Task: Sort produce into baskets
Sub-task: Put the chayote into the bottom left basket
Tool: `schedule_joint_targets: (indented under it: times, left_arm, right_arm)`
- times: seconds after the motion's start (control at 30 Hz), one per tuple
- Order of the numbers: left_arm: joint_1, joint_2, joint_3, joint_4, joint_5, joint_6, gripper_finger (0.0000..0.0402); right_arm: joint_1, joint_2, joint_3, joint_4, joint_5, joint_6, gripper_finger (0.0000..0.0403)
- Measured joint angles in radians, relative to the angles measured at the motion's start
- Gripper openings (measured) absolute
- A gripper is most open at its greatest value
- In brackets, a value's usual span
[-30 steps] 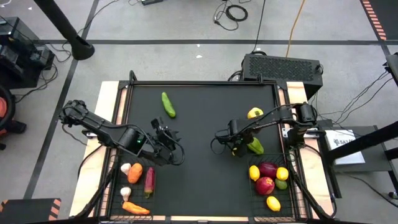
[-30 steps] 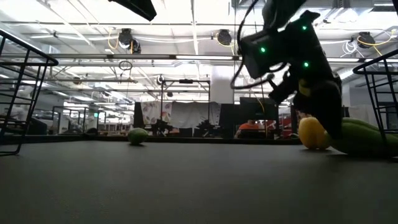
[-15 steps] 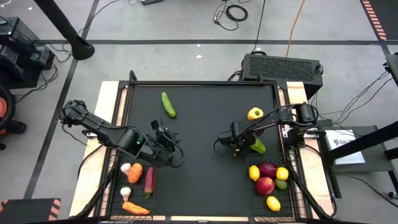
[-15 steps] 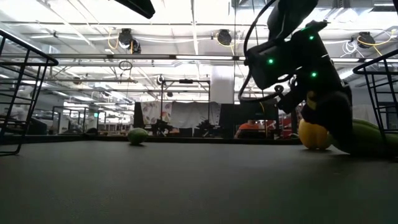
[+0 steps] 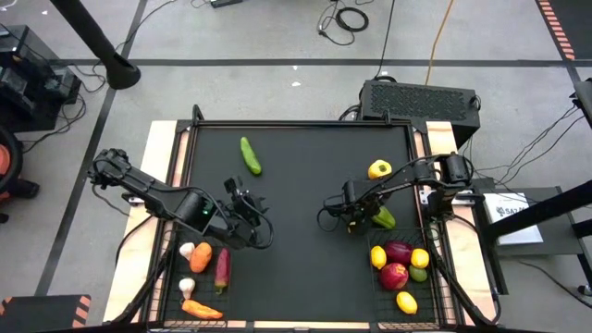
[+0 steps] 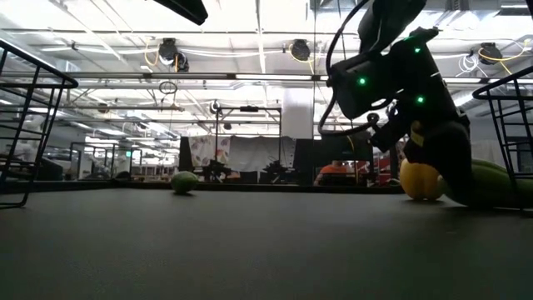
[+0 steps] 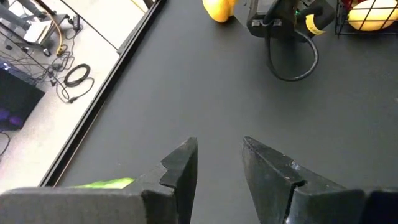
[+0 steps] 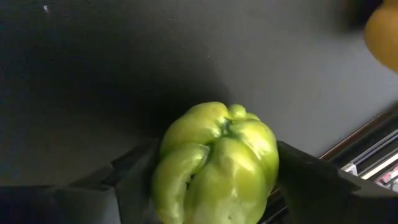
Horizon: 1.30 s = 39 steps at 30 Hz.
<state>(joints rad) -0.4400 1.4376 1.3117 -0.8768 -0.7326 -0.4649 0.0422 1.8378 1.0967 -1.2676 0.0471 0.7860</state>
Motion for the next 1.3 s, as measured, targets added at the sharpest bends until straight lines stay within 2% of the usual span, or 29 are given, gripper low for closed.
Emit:
schedule_joint_targets:
  times: [0.13, 0.3, 0.57, 0.73, 0.87, 1.07, 1.2, 1.3]
  left_arm:
    - [0.0, 0.0, 0.0, 0.0, -0.002, 0.0, 0.0132]
    - [0.0, 0.0, 0.0, 0.0, -0.004, 0.0, 0.0132]
    - [-0.007, -0.013, 0.0, 0.0, -0.004, -0.012, 0.0132]
    - [-0.047, -0.056, 0.0, -0.069, -0.013, -0.113, 0.0132]
    - [-0.096, -0.11, 0.0, -0.196, -0.073, -0.242, 0.0132]
    - [-0.163, -0.205, 0.0, -0.352, -0.226, -0.394, 0.0132]
    - [-0.178, -0.246, 0.0, -0.364, -0.243, -0.417, 0.0132]
    - [-0.178, -0.254, 0.0, -0.365, -0.261, -0.416, 0.0132]
  right_arm:
    - [0.0, 0.0, 0.01, 0.02, 0.004, -0.026, 0.0273]
    - [-0.002, 0.0, 0.053, 0.069, 0.006, -0.075, 0.0278]
    - [-0.002, 0.0, 0.244, 0.3, 0.007, -0.282, 0.0285]
    - [0.008, 0.0, 0.386, 0.515, 0.003, -0.444, 0.0285]
    - [0.031, 0.0, 0.45, 0.733, 0.001, -0.518, 0.0285]
    - [0.075, 0.001, 0.454, 1.035, 0.0, -0.528, 0.0286]
    - [0.112, 0.043, 0.454, 1.263, 0.006, -0.491, 0.0286]
    - [0.151, 0.111, 0.454, 1.501, 0.005, -0.467, 0.0286]
